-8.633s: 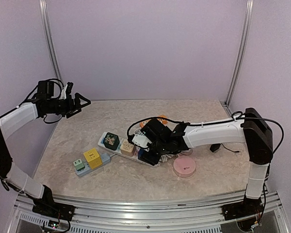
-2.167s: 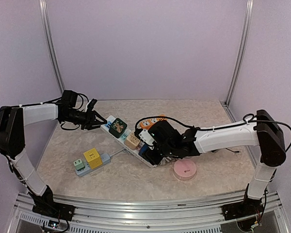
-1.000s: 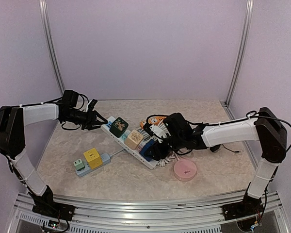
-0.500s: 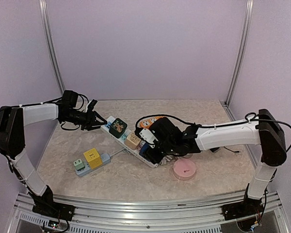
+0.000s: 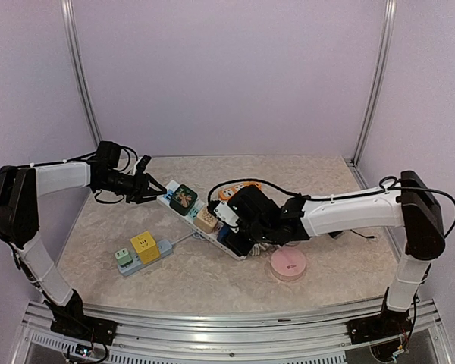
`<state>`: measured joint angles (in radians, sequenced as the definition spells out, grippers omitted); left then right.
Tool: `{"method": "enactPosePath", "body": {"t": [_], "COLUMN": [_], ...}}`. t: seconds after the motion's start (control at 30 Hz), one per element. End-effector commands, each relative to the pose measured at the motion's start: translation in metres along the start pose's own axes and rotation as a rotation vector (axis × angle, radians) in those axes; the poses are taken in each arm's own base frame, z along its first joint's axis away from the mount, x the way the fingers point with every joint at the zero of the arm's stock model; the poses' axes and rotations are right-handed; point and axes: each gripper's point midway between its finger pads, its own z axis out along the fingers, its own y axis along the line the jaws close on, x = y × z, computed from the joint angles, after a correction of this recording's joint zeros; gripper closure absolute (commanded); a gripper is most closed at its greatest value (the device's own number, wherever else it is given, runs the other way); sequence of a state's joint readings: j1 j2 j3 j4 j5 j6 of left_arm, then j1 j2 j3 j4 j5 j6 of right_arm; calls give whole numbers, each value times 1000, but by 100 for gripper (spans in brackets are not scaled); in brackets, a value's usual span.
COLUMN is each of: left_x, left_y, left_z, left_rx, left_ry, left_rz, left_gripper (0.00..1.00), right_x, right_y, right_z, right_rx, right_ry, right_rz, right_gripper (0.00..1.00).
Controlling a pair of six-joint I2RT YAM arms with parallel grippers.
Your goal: Pull the plug off the socket
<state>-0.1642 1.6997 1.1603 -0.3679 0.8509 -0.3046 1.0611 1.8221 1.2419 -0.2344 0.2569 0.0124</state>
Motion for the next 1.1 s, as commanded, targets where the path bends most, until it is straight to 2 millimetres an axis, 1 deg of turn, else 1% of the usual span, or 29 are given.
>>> {"method": "enactPosePath", "body": {"t": [0.0, 0.2, 0.23, 0.27, 0.5, 0.6, 0.83, 1.07], "left_x": [-2, -1, -1, -2, -2, -2, -3, -2], "left_y": [19, 19, 19, 19, 19, 19, 18, 21], "left_z": [-1, -1, -1, -1, -2, -2, -2, -1], "left_rx": [-108, -109, -110, -111, -115, -115, -116, -118], "left_ry": [-10, -9, -10, -10, -14, -14, -15, -11], "left_rz": [23, 23, 24, 25, 31, 32, 34, 25], "left_gripper": [91, 91, 91, 91, 91, 91, 91, 91], "right_x": [-57, -61, -61, -62, -57, -55, -52, -45], "right_y": [-40, -43, -48, -47, -59, -60, -62, -68], "right_z": [-33, -41, -41, -42, -40, -38, -35, -34], "right_rx": [42, -136, -142, -176, -291, -324, -319, -193], "right_ry": [-219, -300, -310, -318, -340, -339, -330, -294], "right_rz": [159, 304, 329, 345, 459, 487, 493, 427], "right_gripper": [100, 100, 100, 100, 100, 100, 100, 100]}}
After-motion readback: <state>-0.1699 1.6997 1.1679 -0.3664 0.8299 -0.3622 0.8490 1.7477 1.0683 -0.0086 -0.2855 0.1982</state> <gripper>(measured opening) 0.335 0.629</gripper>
